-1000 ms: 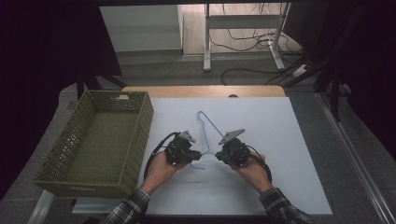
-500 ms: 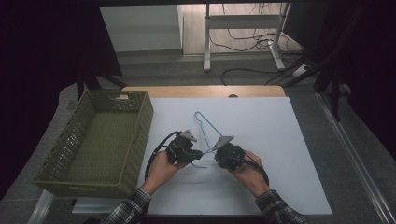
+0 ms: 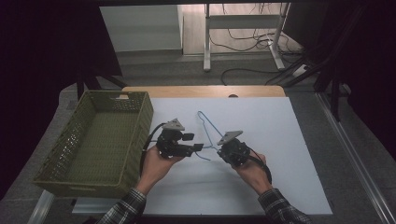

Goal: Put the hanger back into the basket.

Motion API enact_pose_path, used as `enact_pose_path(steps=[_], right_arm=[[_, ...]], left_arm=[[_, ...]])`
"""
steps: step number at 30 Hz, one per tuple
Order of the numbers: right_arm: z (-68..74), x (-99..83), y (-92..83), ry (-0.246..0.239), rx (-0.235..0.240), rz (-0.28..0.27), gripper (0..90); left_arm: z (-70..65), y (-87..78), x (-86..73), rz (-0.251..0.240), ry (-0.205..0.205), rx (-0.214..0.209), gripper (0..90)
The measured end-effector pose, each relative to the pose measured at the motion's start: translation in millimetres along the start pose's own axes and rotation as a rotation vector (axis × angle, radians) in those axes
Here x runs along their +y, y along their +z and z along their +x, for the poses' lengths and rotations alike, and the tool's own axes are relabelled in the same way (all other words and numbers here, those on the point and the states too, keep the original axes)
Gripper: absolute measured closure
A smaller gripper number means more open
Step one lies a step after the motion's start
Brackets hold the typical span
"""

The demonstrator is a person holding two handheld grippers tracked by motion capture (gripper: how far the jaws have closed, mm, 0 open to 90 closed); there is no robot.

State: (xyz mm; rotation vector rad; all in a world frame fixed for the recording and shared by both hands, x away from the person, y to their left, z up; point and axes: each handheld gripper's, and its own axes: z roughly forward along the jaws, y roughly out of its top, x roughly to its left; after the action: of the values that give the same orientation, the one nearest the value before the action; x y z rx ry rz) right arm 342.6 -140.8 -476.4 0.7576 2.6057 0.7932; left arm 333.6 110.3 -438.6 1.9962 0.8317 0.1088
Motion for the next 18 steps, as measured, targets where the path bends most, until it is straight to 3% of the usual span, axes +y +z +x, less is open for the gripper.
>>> enact_pose_path(steps=[4,8,13,14,17,18], right_arm=[[-7.2,-0.9,-10.7,0.031,0.033,-0.029,87.0],[-14.4,-0.7,-23.5,0.064,0.073,-0.061,87.1],[-19.8,-1.1,-37.5,0.115,0.128,-0.102,87.1],[-20.0,-1.2,-39.7,0.121,0.139,-0.108,87.1],[-18.7,-0.9,-44.6,0.134,0.173,-0.123,87.0],[-17.2,-0.3,-45.5,0.135,0.182,-0.124,87.1]], left_arm=[[6.7,-16.1,-0.2,-0.049,-0.033,0.035,31.5],[9.9,-21.6,-6.9,-0.032,-0.032,0.062,24.2],[3.1,-17.2,-15.3,-0.017,0.005,0.026,14.4],[-1.6,-14.3,-15.6,-0.027,0.020,0.003,12.0],[-12.8,-6.2,-13.5,-0.045,0.056,-0.019,17.6],[-16.9,-2.8,-12.5,-0.057,0.066,-0.029,23.6]])
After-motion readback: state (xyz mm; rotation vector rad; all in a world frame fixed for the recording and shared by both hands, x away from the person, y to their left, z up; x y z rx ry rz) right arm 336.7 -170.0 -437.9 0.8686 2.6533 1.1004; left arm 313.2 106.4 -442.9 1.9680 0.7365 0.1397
